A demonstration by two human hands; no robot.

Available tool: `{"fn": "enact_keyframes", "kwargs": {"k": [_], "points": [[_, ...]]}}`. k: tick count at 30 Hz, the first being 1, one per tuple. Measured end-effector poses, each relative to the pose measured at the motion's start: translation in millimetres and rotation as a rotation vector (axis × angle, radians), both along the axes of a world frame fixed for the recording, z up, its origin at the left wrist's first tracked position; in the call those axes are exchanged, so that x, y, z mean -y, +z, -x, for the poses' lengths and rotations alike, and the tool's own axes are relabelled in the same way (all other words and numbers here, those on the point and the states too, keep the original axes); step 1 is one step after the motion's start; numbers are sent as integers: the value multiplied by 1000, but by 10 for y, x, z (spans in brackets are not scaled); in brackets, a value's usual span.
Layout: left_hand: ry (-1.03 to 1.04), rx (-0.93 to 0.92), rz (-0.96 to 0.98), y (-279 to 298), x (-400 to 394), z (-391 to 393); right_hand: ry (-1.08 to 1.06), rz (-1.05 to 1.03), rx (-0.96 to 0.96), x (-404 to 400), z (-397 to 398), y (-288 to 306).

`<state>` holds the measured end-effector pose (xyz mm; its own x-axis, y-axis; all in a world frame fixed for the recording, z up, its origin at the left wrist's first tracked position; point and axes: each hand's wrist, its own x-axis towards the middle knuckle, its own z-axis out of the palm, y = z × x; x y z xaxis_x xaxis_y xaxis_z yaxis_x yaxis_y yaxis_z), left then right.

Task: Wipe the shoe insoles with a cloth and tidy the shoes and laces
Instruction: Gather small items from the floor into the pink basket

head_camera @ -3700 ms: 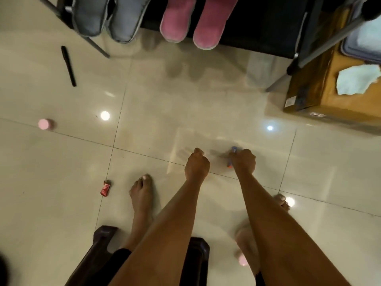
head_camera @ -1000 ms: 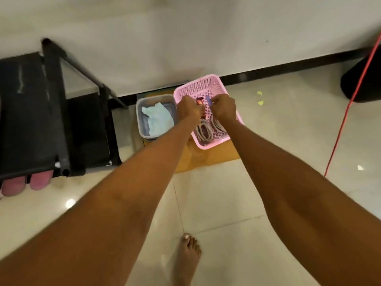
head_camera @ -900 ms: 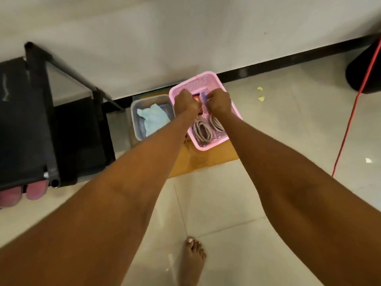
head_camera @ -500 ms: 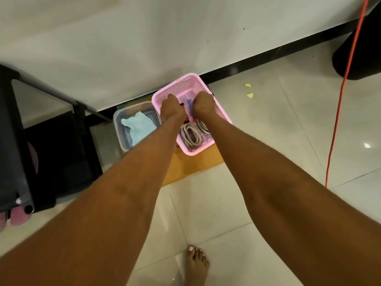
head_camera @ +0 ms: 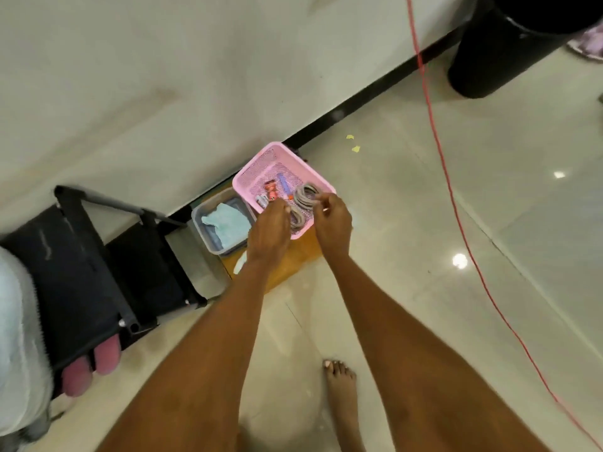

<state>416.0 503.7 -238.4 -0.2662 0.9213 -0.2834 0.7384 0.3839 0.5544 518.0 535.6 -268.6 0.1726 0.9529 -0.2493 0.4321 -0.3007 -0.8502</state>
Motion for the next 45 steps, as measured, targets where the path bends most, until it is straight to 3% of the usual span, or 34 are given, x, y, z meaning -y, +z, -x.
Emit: {"fn": "enact_keyframes", "kwargs": {"k": [6, 10, 15, 19, 24, 30, 35, 40, 45], "points": [[-279, -64, 5, 191, 974, -807, -310, 224, -32, 1288, -535, 37], [-330, 3, 324, 167, 1714, -1313, -585, 301, -103, 2176, -884, 139], [-609, -37, 455, -38, 2656, -1691, -865, 409, -98, 3503, -1251, 36], [-788, -49, 562, -428, 3420, -2053, -989, 634, -80, 4598, -1510, -438], [-869, -72, 722, -1137, 4111, -2293, -1042, 837, -107, 5501, -1589, -1364], [-814, -104, 755, -1803, 4211, -2139, -1035, 830, -113, 5436, -1373, -2115], [-749, -116, 771, -2017, 4025, -2000, -989, 829, 63, 5167, -1285, -2331], [-574, 13, 789, -1897, 3733, -1780, -927, 712, 45, 4841, -1274, -2042], [-265, 165, 807, -1389, 3279, -1402, -541, 558, -2, 4201, -1052, -1350]]}}
